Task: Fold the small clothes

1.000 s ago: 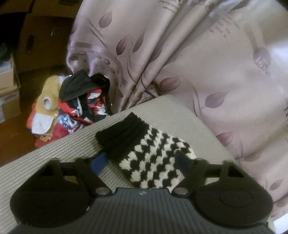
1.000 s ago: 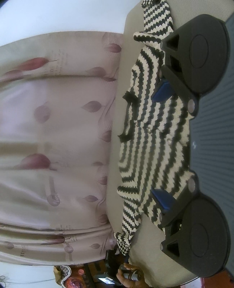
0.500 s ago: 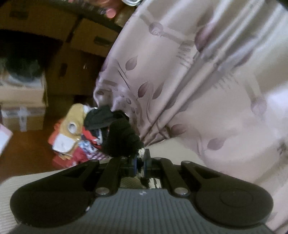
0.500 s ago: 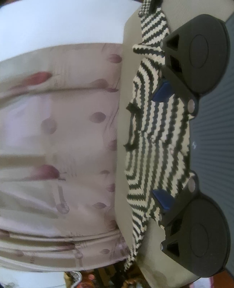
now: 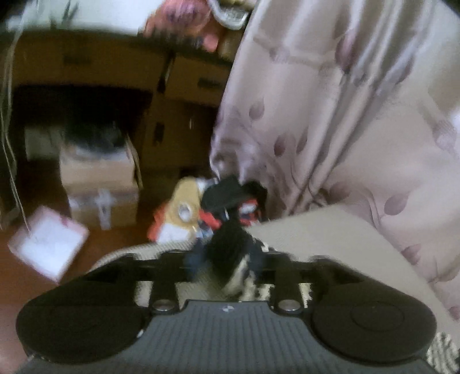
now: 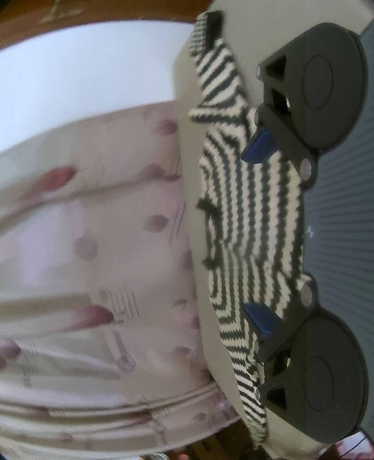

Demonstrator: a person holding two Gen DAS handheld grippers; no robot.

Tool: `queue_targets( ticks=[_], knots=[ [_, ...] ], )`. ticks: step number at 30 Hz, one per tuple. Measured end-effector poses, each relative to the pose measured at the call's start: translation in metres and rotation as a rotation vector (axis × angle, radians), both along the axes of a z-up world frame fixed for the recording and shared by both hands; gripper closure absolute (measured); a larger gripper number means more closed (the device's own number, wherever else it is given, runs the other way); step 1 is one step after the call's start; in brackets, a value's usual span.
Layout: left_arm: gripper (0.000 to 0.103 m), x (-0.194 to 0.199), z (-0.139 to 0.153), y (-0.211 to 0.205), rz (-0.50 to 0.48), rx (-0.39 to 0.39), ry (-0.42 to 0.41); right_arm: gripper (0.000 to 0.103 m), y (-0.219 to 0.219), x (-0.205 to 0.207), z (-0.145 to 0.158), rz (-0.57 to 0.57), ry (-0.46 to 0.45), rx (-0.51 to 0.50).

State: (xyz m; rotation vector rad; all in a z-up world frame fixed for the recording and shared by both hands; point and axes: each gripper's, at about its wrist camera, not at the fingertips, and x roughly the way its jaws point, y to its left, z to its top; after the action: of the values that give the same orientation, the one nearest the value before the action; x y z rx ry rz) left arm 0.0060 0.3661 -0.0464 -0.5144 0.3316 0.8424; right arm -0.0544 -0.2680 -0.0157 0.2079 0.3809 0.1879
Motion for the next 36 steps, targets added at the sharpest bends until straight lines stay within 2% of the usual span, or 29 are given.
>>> queue_targets(
  ticks=[1,2,5,7,9,10,12,14,17,18,19,20,21,23,24,25,26,28,30,32,34,35,36],
  knots=[
    [0.036,-0.005,0.004,-0.008,-0.016,0.017,-0.007,0.000,-0.005,-0.003,-0.003,-0.010,0.010,0.010],
    [0.035,-0.010,0.010,-0.017,-0.072,0.026,-0.022,0.000,-0.011,-0.006,-0.006,-0.021,0.020,0.015],
    [0.035,-0.019,0.020,-0.053,-0.332,0.011,-0.020,0.000,-0.028,-0.022,-0.017,-0.058,0.042,0.002],
    [0.033,-0.023,0.020,-0.084,-0.610,-0.065,-0.014,0.000,-0.042,-0.035,-0.026,-0.089,0.056,-0.007],
    [0.033,-0.025,0.012,-0.118,-0.877,-0.164,0.026,0.000,-0.054,-0.044,-0.036,-0.116,0.080,-0.013],
    [0.033,-0.026,0.007,-0.136,-0.961,-0.177,0.058,0.000,-0.059,-0.048,-0.040,-0.125,0.090,-0.009],
    [0.033,-0.028,-0.003,-0.169,-1.082,-0.188,0.129,0.000,-0.068,-0.053,-0.049,-0.142,0.106,0.002],
    [0.033,-0.028,-0.014,-0.194,-1.151,-0.212,0.175,0.000,-0.078,-0.056,-0.057,-0.163,0.123,0.019],
    [0.033,-0.025,-0.030,-0.210,-1.182,-0.276,0.228,0.000,-0.088,-0.060,-0.065,-0.144,0.123,0.070],
    [0.040,-0.031,-0.032,-0.210,-1.178,-0.244,0.206,0.000,-0.089,-0.060,-0.067,-0.131,0.128,0.081],
    [0.069,-0.031,-0.033,-0.217,-1.199,-0.220,0.224,0.001,-0.088,-0.060,-0.068,-0.117,0.133,0.080],
    [0.086,-0.032,-0.034,-0.222,-1.200,-0.191,0.245,0.002,-0.086,-0.059,-0.069,-0.108,0.140,0.068],
    [0.089,-0.041,-0.037,-0.225,-1.187,-0.181,0.251,0.007,-0.083,-0.058,-0.072,-0.103,0.160,0.042],
    [0.089,-0.045,-0.038,-0.220,-1.158,-0.207,0.221,0.027,-0.077,-0.053,-0.079,-0.085,0.200,0.012],
    [0.089,-0.047,-0.038,-0.219,-1.146,-0.195,0.220,0.052,-0.075,-0.052,-0.083,-0.079,0.219,0.002],
    [0.089,-0.053,-0.037,-0.215,-1.125,-0.178,0.218,0.067,-0.072,-0.053,-0.084,-0.091,0.203,-0.037],
    [0.089,-0.055,-0.034,-0.212,-1.102,-0.168,0.219,0.072,-0.070,-0.053,-0.085,-0.086,0.205,-0.059],
    [0.089,-0.056,-0.030,-0.203,-1.049,-0.160,0.220,0.089,-0.076,-0.055,-0.083,-0.082,0.212,-0.036],
    [0.089,-0.061,-0.021,-0.193,-1.003,-0.162,0.211,0.093,-0.082,-0.060,-0.079,-0.082,0.213,-0.048],
    [0.089,-0.061,-0.017,-0.191,-1.006,-0.155,0.220,0.098,-0.090,-0.067,-0.075,-0.095,0.220,-0.060],
    [0.087,-0.065,-0.018,-0.196,-1.034,-0.116,0.254,0.098,-0.096,-0.070,-0.076,-0.109,0.245,-0.098],
    [0.087,-0.067,-0.019,-0.199,-1.042,-0.085,0.268,0.098,-0.101,-0.071,-0.078,-0.115,0.254,-0.096],
    [0.085,-0.069,-0.020,-0.202,-1.041,-0.045,0.277,0.098,-0.109,-0.073,-0.080,-0.123,0.255,-0.051]
  ],
)
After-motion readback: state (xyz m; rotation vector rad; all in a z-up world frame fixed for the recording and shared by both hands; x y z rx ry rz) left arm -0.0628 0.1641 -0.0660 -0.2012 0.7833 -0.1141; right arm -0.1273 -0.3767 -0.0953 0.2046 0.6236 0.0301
